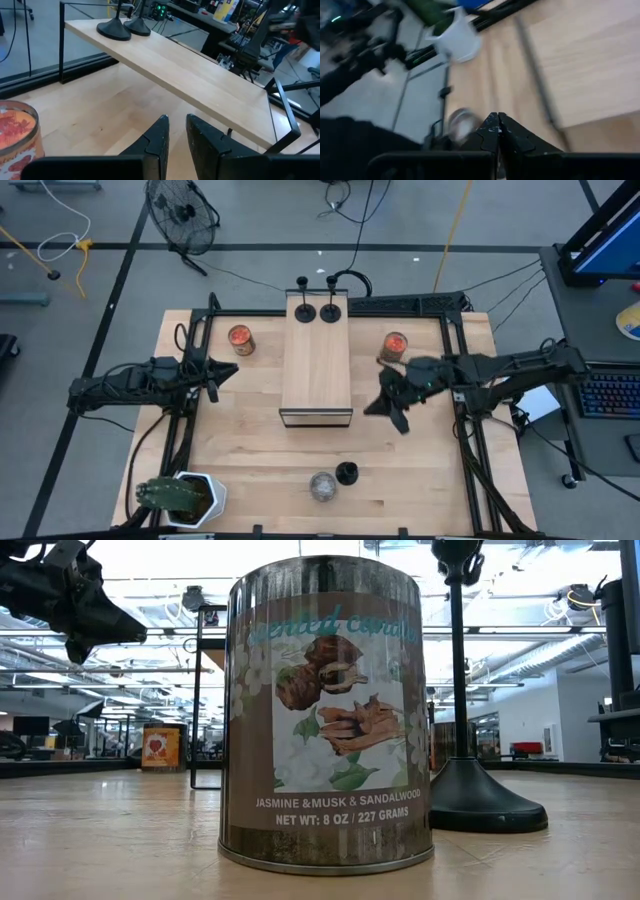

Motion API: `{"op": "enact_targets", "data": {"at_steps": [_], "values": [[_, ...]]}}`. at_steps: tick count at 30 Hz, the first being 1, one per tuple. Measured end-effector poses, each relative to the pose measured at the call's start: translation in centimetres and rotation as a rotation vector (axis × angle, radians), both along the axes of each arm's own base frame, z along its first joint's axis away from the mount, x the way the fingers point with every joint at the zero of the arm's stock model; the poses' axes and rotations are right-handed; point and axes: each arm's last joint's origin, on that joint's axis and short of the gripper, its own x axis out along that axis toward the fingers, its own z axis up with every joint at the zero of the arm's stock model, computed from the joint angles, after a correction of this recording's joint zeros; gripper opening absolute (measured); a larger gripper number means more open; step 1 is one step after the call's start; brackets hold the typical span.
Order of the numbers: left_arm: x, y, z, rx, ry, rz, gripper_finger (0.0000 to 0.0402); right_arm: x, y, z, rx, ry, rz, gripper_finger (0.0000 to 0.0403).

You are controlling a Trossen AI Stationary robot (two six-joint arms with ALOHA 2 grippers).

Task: Pick & Place candle stick holders
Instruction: Put the black candle holder on the shelf

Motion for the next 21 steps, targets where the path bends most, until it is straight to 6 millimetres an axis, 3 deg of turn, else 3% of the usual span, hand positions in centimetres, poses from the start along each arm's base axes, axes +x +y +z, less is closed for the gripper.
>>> {"op": "enact_targets", "data": {"at_steps": [8, 14, 21], "values": [[0.0, 0.0, -0.1, 0.017, 0.023, -0.01, 0.0072, -0.5, 5.1, -0.9, -0.021, 0.038, 0.188, 0.0], [0.0, -0.2, -0.2, 0.065, 0.044, -0.098, 0.0072, -0.2, 7.7, -2.0, -0.052, 0.122, 0.247, 0.0], [0.1, -0.4, -0.2, 0.082, 0.051, -0.158, 0.0072, 1.3, 9.4, -0.4, -0.259, 0.301, 0.231, 0.0]]}}
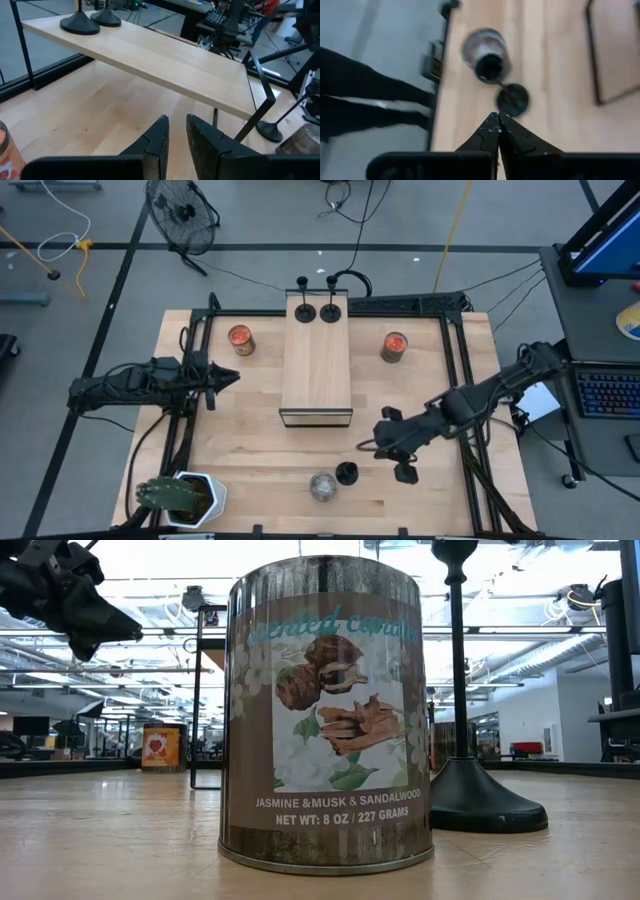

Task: Pick & Place candle stick holders
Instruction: Put the black candle holder on the shelf

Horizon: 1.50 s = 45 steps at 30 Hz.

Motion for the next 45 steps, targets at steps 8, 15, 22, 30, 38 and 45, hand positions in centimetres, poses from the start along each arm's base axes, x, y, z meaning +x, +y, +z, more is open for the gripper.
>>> {"op": "enact_targets", "data": {"at_steps": [8, 15, 22, 30, 38, 45], "values": [[0.0, 0.0, 0.0, 0.011, 0.004, -0.002, 0.0072, 2.9, -0.1, 0.6, -0.032, 0.132, -0.03, 0.0], [0.0, 0.0, 0.0, 0.075, 0.02, -0.02, 0.0072, 3.9, -2.1, 0.4, 0.061, 0.2, -0.137, 0.0016], [0.0, 0.0, -0.1, 0.081, 0.028, -0.021, 0.0072, 4.6, -2.3, 0.8, 0.152, 0.168, -0.149, 0.0065], [0.0, 0.0, -0.1, 0.122, 0.038, -0.032, 0.0072, 4.7, -1.9, 1.1, 0.17, 0.133, -0.138, 0.0112], [0.0, 0.0, -0.1, 0.122, 0.041, -0.032, 0.0072, 6.5, -0.3, -1.6, 0.189, 0.214, -0.084, 0.0117], [0.0, 0.0, -0.2, 0.118, 0.047, -0.031, 0.0072, 7.1, 0.0, -2.5, 0.185, 0.237, -0.077, 0.0117]]}}
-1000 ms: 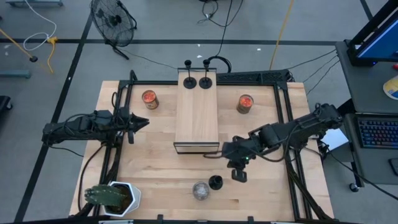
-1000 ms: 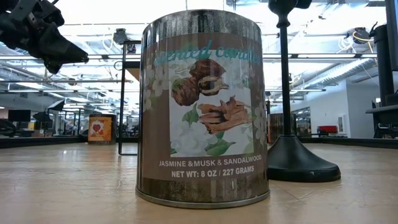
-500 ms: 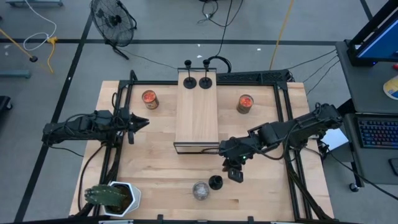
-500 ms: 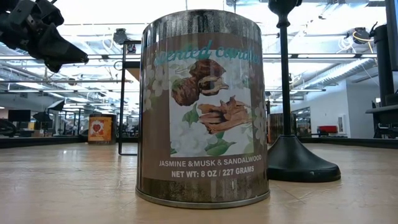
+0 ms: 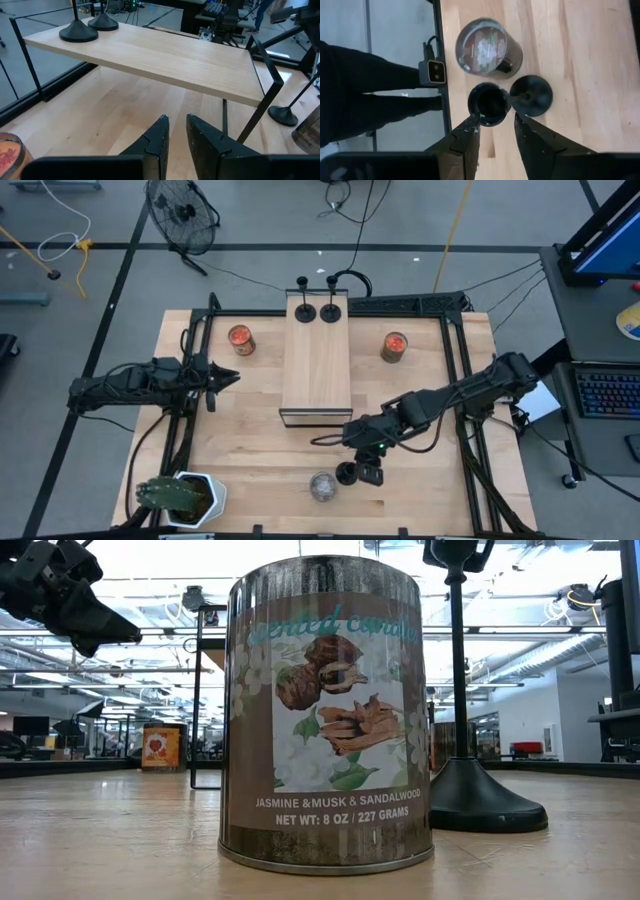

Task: Pick & Place candle stick holders
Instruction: Put the black candle holder on the shelf

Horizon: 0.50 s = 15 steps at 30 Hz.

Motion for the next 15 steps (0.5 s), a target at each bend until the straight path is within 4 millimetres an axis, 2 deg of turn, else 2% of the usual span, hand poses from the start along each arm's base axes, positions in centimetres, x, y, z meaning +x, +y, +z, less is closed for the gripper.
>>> {"op": "enact_targets", "data": {"at_steps": [12, 15], "values": [[-0.01, 0.0, -0.03, 0.001, 0.003, -0.001, 0.0072, 0.16, -0.43, 0.0, 0.0, 0.011, -0.061, 0.0116], [-0.01, -0.01, -0.03, 0.001, 0.003, -0.001, 0.0072, 0.52, -0.27, -0.6, 0.002, 0.031, -0.063, 0.0116]]}}
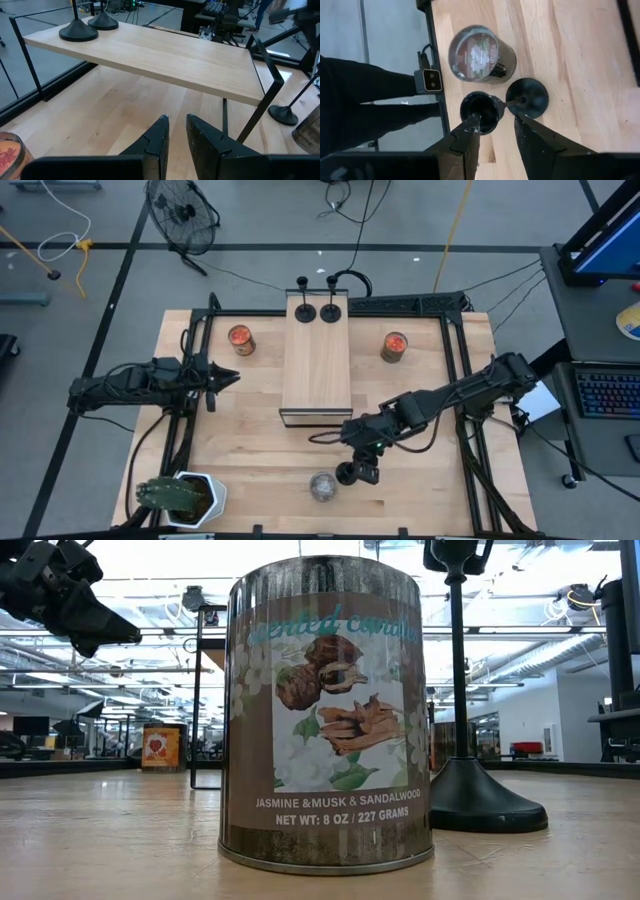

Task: Pick & Place candle stick holders
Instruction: Put the black candle holder on the shelf

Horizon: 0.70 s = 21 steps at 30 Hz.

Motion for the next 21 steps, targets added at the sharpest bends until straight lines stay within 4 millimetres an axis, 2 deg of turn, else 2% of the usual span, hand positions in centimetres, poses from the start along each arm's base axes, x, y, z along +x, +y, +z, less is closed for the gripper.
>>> {"op": "enact_targets", "data": {"at_steps": [17, 21], "values": [[0.0, 0.0, 0.0, 0.0, 0.001, -0.001, 0.0072, 1.5, 0.8, -2.8, -0.024, 0.063, 0.005, 0.0115], [0.0, 0.0, 0.0, 0.0, 0.001, -0.001, 0.0072, 1.6, 0.5, -2.8, -0.025, 0.065, -0.003, 0.0092]]}}
